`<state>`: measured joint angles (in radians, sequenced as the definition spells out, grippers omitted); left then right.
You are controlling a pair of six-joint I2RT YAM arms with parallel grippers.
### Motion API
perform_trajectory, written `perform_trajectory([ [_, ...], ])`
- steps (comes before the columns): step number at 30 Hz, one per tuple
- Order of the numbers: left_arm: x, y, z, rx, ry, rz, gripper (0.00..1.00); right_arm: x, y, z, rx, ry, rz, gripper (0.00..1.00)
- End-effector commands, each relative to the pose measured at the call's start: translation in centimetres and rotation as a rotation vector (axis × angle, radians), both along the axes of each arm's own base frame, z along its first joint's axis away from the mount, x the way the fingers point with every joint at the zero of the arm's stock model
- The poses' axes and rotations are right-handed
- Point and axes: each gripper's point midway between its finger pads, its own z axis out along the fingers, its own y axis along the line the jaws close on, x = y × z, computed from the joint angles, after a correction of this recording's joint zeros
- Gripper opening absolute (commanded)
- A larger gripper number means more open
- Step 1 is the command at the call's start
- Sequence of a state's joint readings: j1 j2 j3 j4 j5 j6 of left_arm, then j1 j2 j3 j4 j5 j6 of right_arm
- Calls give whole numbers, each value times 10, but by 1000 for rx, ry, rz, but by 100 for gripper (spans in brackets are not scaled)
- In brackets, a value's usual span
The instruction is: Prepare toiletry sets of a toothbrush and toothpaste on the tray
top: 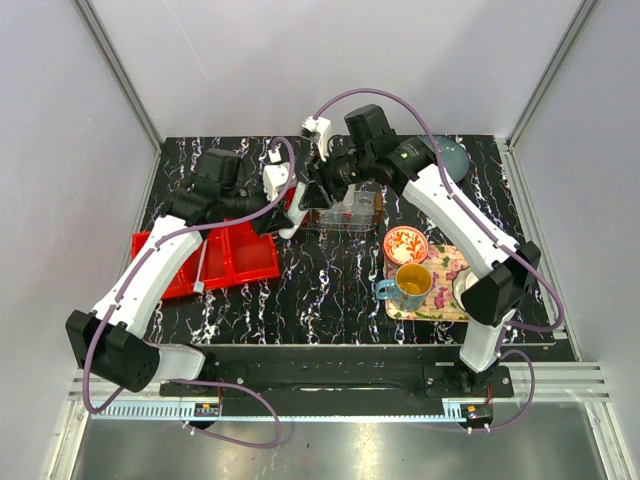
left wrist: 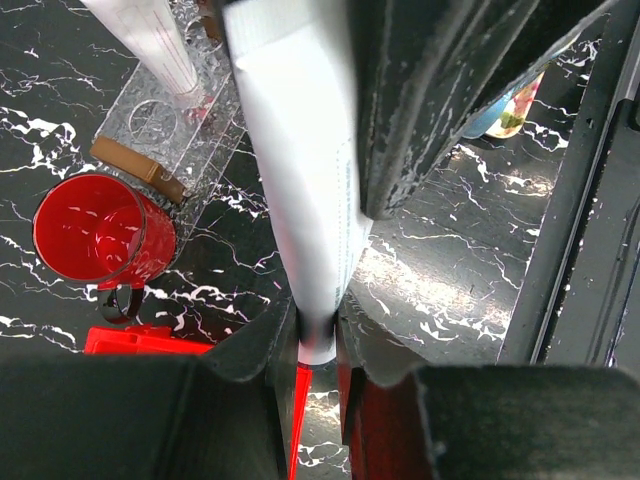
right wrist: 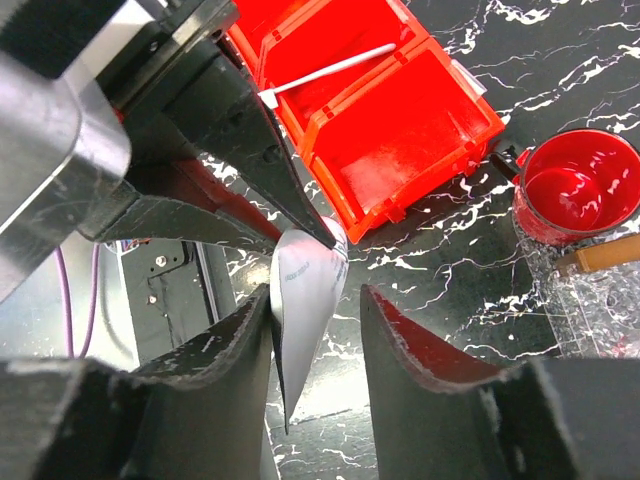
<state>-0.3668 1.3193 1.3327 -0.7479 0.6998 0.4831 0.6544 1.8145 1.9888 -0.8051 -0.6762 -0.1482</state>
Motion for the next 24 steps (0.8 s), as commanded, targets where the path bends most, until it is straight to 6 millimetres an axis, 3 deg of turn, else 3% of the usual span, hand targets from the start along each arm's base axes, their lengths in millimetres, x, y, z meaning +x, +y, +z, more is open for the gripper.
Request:
perform_trajectory([
  [1,1,-12,18,-69,-53,-38,0,-2,11,18,56,-30,31,40],
  [3,1,-12,18,-71,-52,-38,0,-2,12,18,56,-30,33,27],
  [10,0,-11,12,-62,-44,-43,3,-2,11,19,54,-35,33,0],
  [15,3,-10,9,-50,-44,-33,29,8,3,15,9,-74,-29,0],
  [18,7,-9,9,-41,-54,-21,38,14,-3,17,-13,-105,-69,0],
  [19,8,-8,9,-40,-55,-15,48,16,-5,18,-18,-113,-82,0],
  [22,11,-6,9,-31,-69,0,63,23,-12,21,-43,-147,-130,0],
  [24,12,-4,10,-26,-85,13,68,31,-17,22,-67,-176,-171,0],
])
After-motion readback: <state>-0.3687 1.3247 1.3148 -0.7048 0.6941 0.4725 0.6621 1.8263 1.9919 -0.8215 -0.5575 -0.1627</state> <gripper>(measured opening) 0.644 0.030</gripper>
